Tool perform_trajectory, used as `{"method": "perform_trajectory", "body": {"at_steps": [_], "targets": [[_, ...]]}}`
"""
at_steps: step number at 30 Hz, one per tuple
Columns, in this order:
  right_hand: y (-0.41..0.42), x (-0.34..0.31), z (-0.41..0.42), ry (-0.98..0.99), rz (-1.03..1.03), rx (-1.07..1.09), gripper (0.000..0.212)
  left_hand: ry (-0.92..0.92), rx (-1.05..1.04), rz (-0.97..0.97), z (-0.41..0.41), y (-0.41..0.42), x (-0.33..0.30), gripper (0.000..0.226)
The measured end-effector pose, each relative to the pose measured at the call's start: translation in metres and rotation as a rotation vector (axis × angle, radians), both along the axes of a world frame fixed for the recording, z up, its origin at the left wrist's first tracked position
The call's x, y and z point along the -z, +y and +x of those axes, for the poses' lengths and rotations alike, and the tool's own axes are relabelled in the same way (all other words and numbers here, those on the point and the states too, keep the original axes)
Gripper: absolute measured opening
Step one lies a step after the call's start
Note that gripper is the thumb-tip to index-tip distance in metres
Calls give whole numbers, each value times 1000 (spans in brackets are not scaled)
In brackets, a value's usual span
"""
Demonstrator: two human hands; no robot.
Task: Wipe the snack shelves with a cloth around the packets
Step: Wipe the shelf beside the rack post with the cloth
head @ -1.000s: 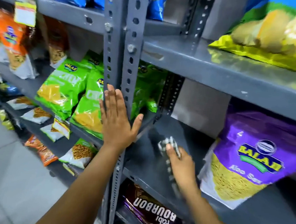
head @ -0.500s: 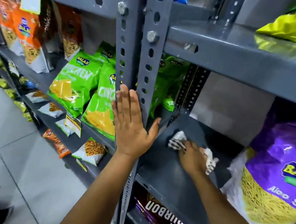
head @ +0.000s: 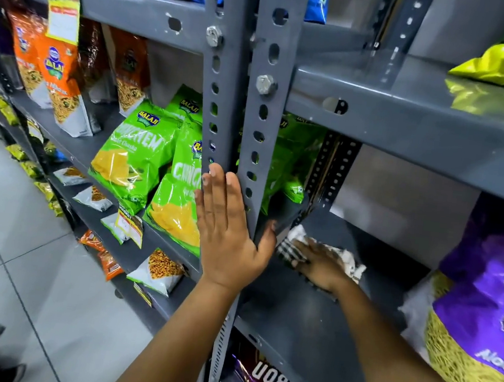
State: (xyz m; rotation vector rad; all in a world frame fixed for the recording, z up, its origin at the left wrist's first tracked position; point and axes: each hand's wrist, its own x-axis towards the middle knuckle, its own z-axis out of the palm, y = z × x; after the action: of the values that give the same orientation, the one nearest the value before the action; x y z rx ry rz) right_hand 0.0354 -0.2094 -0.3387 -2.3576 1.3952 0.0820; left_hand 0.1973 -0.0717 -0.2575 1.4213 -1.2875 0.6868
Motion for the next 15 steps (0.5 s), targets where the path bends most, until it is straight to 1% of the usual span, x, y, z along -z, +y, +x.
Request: {"method": "perform_trajectory", "body": {"at_steps": [2, 4, 6, 8, 9, 10, 12, 13, 14, 15], "targets": [[23, -1, 0, -108, -49, -73, 50, -2, 0, 8, 0, 1, 0, 89], [51, 0, -4, -239, -12, -120, 44, -1, -10, 13, 0, 2, 0, 89], [69, 0, -11, -282, 147, -151, 42, 6, -20, 20, -1, 1, -1, 89], [71, -14, -18, -245, 393, -162, 40, 20, -28, 28, -1, 2, -2, 89], [67, -25, -21, -239, 472, -138, 39, 28, -28, 32, -2, 2, -3, 90], [59, -38, -22, -287, 501, -76, 39, 33, -27, 32, -2, 2, -2, 90], [42, -51, -24, -444, 394, 111, 42, 32, -22, 25, -2, 2, -3, 90], [35, -46, -23, -454, 316, 167, 41, 27, -25, 23, -2, 2, -3, 90], [35, -38, -20, -393, 241, 189, 41, 21, -25, 24, -2, 1, -2, 90], [35, -24, -19, -286, 167, 168, 43, 17, -24, 28, -2, 2, -2, 90]]}}
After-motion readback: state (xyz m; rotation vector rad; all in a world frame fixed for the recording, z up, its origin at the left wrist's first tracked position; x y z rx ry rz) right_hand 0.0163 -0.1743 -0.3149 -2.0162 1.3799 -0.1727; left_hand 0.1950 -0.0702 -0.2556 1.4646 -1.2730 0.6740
